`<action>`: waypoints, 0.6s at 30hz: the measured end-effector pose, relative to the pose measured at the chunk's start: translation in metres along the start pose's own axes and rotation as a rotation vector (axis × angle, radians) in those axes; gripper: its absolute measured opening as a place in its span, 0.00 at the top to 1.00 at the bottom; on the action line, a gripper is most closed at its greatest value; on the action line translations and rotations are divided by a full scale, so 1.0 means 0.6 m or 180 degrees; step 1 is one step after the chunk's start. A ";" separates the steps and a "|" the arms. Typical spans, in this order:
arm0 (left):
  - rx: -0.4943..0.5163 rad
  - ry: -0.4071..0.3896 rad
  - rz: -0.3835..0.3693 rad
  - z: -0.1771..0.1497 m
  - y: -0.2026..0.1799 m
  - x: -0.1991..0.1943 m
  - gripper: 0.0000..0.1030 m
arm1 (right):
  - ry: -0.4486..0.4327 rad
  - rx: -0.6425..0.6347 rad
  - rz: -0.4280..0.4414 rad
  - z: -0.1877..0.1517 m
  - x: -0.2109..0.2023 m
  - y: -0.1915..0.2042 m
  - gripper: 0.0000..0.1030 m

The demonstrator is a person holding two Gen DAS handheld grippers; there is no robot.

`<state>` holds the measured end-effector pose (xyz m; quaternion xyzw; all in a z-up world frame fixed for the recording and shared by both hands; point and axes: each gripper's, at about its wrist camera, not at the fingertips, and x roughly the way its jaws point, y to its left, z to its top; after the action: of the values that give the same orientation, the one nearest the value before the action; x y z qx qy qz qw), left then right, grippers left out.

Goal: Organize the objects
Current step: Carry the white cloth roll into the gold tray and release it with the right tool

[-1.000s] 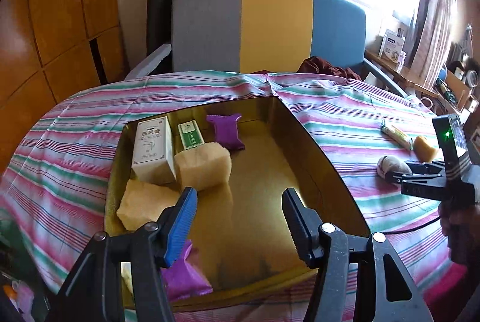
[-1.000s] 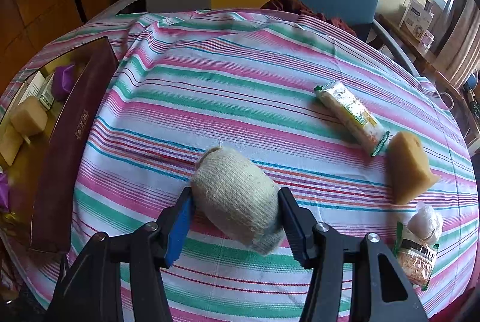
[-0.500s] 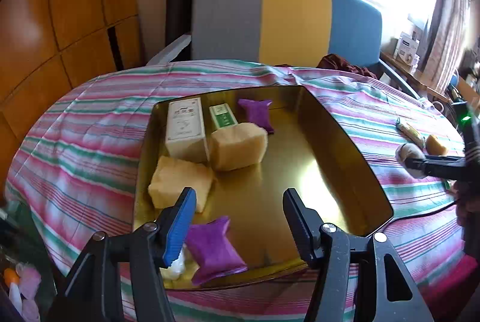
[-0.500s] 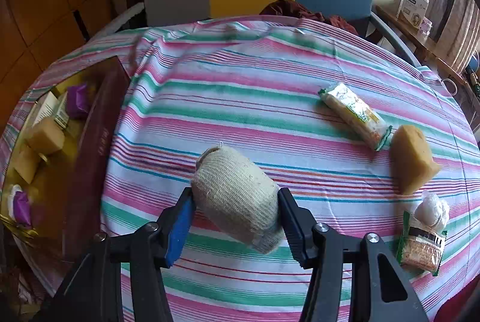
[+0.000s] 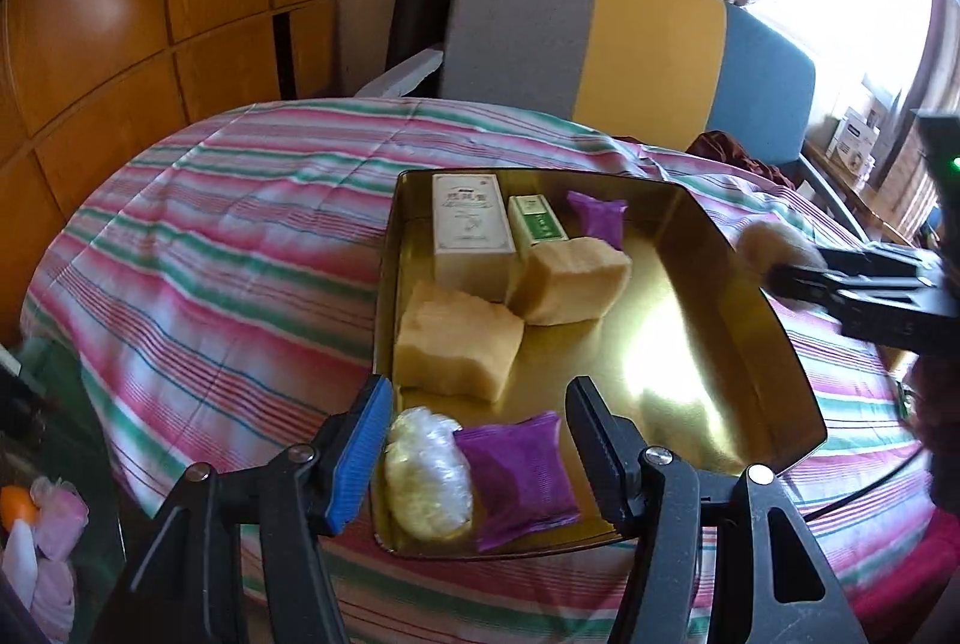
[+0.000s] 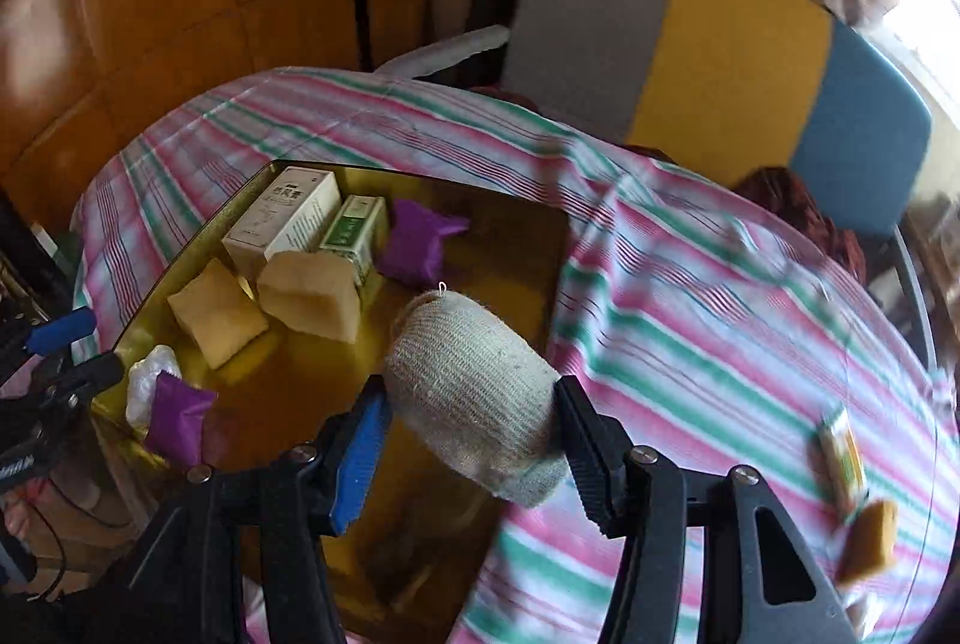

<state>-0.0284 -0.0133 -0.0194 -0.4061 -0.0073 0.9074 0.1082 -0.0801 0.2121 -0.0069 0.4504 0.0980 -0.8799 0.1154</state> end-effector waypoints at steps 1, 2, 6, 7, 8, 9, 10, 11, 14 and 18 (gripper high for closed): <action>-0.0015 0.0007 -0.0005 0.000 0.003 0.002 0.41 | 0.0035 -0.0086 -0.0041 0.011 0.016 0.009 0.45; -0.0027 0.0017 -0.0012 -0.001 0.006 0.003 0.41 | 0.0085 -0.0197 -0.0126 0.020 0.034 0.016 0.45; -0.0080 0.0071 -0.0038 -0.004 0.017 0.010 0.41 | 0.0241 -0.0583 -0.0519 0.050 0.092 0.032 0.45; -0.0094 0.0084 -0.0041 -0.005 0.019 0.012 0.41 | 0.0263 -0.0621 -0.0555 0.057 0.102 0.032 0.45; -0.0109 0.0094 -0.0044 -0.004 0.021 0.015 0.41 | 0.0283 -0.0653 -0.0572 0.065 0.112 0.033 0.44; -0.0132 0.0111 -0.0045 -0.005 0.025 0.018 0.41 | 0.0315 -0.0668 -0.0575 0.071 0.122 0.033 0.44; -0.0146 0.0124 -0.0045 -0.005 0.027 0.022 0.41 | 0.0354 -0.0677 -0.0580 0.077 0.131 0.032 0.44; -0.0167 0.0141 -0.0048 -0.006 0.030 0.025 0.41 | 0.0381 -0.0683 -0.0589 0.082 0.142 0.032 0.44; -0.0204 0.0164 -0.0052 -0.006 0.037 0.030 0.41 | 0.0455 -0.0710 -0.0644 0.090 0.169 0.030 0.42; -0.0235 0.0179 -0.0061 -0.008 0.043 0.033 0.41 | 0.0433 -0.0519 -0.0576 0.094 0.173 0.009 0.27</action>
<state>-0.0424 -0.0348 -0.0399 -0.4350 -0.0417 0.8936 0.1021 -0.1808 0.1793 -0.0592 0.4875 0.2170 -0.8432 0.0650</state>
